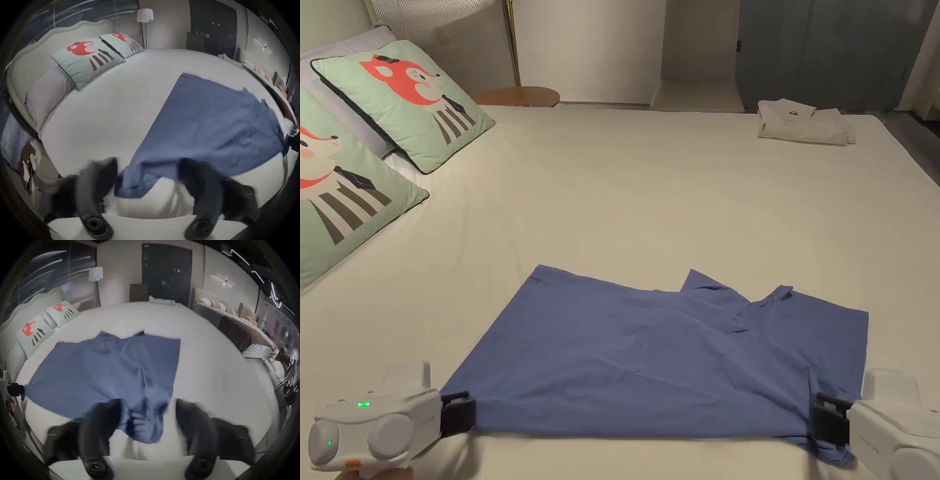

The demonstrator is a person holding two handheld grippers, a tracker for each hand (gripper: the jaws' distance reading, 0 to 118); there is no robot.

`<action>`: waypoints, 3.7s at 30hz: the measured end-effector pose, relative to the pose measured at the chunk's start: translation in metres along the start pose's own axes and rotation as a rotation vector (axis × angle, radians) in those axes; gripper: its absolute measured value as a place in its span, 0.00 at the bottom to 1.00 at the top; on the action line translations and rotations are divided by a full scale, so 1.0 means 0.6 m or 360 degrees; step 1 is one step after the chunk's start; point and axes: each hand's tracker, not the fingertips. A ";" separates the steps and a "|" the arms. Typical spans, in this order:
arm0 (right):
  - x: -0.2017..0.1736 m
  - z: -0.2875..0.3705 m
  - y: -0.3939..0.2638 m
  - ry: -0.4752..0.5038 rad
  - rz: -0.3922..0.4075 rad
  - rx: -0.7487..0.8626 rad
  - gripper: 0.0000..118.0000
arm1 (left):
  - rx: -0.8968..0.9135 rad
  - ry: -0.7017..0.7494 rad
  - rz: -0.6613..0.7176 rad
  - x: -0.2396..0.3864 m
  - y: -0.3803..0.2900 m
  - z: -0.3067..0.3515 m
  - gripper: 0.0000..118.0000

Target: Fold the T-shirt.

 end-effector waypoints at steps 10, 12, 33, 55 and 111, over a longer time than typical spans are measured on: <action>-0.045 0.110 0.131 0.0030 -0.0086 0.0701 0.92 | 0.0877 -0.0345 0.0094 0.122 0.139 0.145 0.92; -0.058 0.132 0.147 0.0014 -0.0069 0.0818 0.92 | 0.1028 -0.0381 0.0055 0.149 0.152 0.166 0.92; -0.077 0.110 0.184 -0.0082 0.0054 0.1000 0.00 | 0.0955 -0.0456 -0.0145 0.199 0.217 0.076 0.00; -0.044 -0.065 0.208 -0.0178 0.0055 0.0745 0.00 | -0.0128 -0.0371 -0.0330 0.196 0.377 -0.323 0.85; 0.005 -0.029 0.278 -0.0118 0.0074 0.0508 0.04 | 0.0643 -0.0491 -0.0063 0.109 0.380 -0.010 0.01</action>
